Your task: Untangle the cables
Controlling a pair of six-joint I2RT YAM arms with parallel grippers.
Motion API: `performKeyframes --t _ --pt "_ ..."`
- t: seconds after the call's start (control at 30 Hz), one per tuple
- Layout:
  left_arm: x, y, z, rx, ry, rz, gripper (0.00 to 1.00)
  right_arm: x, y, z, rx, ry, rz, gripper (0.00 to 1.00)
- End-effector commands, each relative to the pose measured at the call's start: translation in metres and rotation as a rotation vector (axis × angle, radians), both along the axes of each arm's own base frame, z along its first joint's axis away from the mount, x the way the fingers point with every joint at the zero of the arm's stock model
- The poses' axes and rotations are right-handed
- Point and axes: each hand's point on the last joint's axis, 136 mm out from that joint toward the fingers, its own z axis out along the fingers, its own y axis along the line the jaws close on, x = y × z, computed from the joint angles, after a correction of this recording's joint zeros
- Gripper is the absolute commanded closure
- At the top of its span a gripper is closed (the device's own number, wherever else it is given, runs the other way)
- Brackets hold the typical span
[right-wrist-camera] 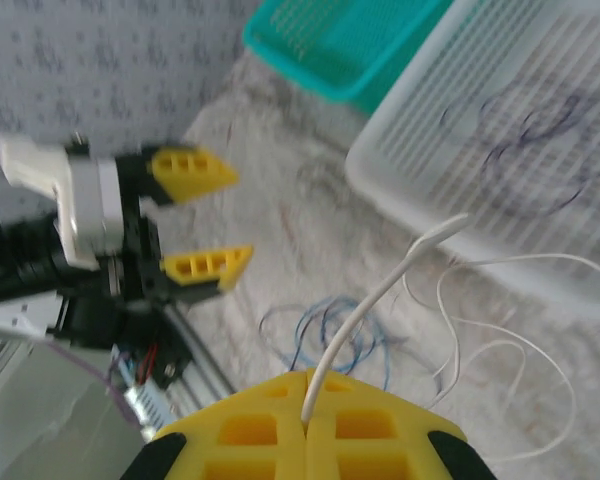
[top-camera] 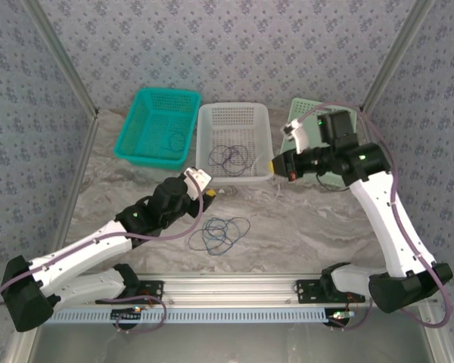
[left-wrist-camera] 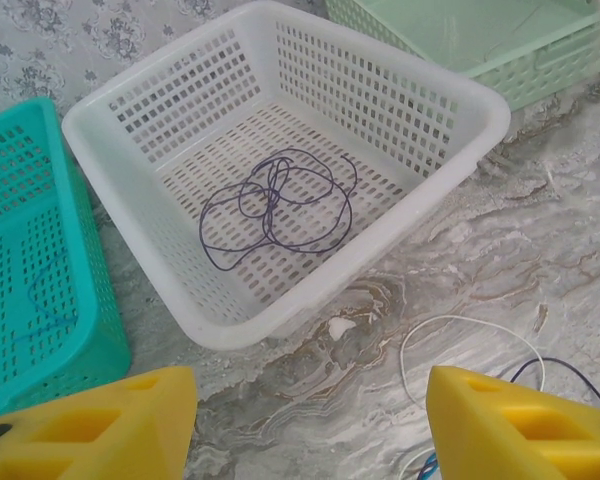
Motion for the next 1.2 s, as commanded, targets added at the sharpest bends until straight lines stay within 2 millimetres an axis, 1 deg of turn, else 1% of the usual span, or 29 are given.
performKeyframes --t 0.0,0.1,0.13,0.17,0.23,0.3,0.37,0.43,0.53,0.57,0.6,0.63,0.73,0.83,0.87,0.97,1.07,1.13,1.17 --pt "-0.002 0.003 0.006 -0.037 -0.013 0.012 0.37 0.022 -0.015 0.039 0.029 -0.115 -0.075 1.00" --pt "-0.003 0.005 0.004 -0.042 -0.013 0.020 0.37 0.051 -0.041 0.063 -0.012 -0.235 -0.207 1.00" --pt "-0.004 0.006 0.004 -0.045 -0.013 0.023 0.36 0.061 -0.051 0.068 -0.031 -0.271 -0.259 1.00" --pt "-0.004 0.007 0.003 -0.047 -0.013 0.024 0.36 0.070 -0.060 0.072 -0.048 -0.303 -0.301 1.00" --pt "-0.005 0.008 0.001 -0.049 -0.010 0.028 0.36 0.091 -0.080 0.073 -0.086 -0.337 -0.390 1.00" --pt "-0.005 0.008 -0.001 -0.050 -0.005 0.030 0.36 0.110 -0.100 0.066 -0.116 -0.327 -0.473 1.00" --pt "-0.006 0.008 -0.004 -0.054 0.003 0.031 0.36 0.132 -0.117 0.050 -0.131 -0.283 -0.543 1.00" --pt "-0.007 0.008 -0.006 -0.056 0.012 0.029 0.36 0.147 -0.128 0.040 -0.123 -0.256 -0.573 1.00" --pt "-0.008 0.010 -0.008 -0.058 0.015 0.032 0.36 0.168 -0.140 0.028 -0.121 -0.263 -0.601 1.00" --pt "-0.008 0.010 -0.008 -0.060 0.016 0.033 0.35 0.175 -0.146 0.022 -0.123 -0.260 -0.616 1.00" --pt "-0.008 0.010 -0.008 -0.063 0.015 0.035 0.35 0.180 -0.152 0.012 -0.130 -0.233 -0.633 1.00" --pt "-0.008 0.010 -0.008 -0.065 0.014 0.034 0.35 0.190 -0.158 0.008 -0.124 -0.233 -0.648 1.00" --pt "-0.009 0.010 -0.009 -0.074 0.018 0.033 0.35 0.209 -0.176 -0.025 -0.117 -0.133 -0.679 1.00" --pt "-0.010 0.010 -0.011 -0.080 0.029 0.033 0.35 0.220 -0.187 -0.058 -0.109 -0.037 -0.687 1.00" --pt "-0.010 0.011 -0.012 -0.081 0.030 0.034 0.35 0.219 -0.189 -0.074 -0.113 0.016 -0.689 1.00" --pt "-0.010 0.011 -0.016 -0.084 0.034 0.038 0.35 0.218 -0.190 -0.110 -0.129 0.120 -0.690 1.00" --pt "-0.011 0.010 -0.019 -0.090 0.045 0.038 0.35 0.216 -0.192 -0.138 -0.135 0.192 -0.703 1.00" --pt "-0.012 0.011 -0.020 -0.095 0.052 0.041 0.35 0.215 -0.193 -0.153 -0.121 0.239 -0.714 1.00" --pt "-0.013 0.013 -0.021 -0.098 0.055 0.045 0.35 0.214 -0.191 -0.158 -0.114 0.262 -0.713 0.98"
